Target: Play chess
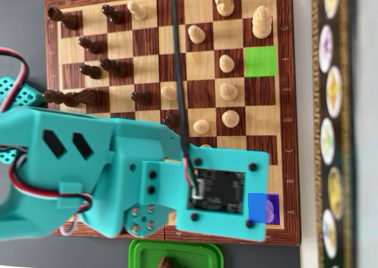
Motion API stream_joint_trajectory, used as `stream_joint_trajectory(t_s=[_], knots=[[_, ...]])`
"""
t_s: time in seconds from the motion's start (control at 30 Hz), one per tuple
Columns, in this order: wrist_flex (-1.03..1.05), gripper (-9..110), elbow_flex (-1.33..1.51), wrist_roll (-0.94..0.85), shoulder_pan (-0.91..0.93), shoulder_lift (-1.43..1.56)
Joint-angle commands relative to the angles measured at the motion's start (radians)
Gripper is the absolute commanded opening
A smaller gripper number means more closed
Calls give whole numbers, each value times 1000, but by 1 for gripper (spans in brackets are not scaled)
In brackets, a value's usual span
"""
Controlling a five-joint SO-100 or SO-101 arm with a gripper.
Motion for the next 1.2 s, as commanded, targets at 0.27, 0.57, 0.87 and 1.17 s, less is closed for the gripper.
stream_joint_trajectory(t_s=[0.27, 0.57, 0.87, 1.17], knots=[[-9, 10, -172, 0, 15, -155], [-5, 10, -302, -43, 64, -295], [-5, 13, -334, -51, 77, -333], [-6, 13, -394, -51, 77, -407]])
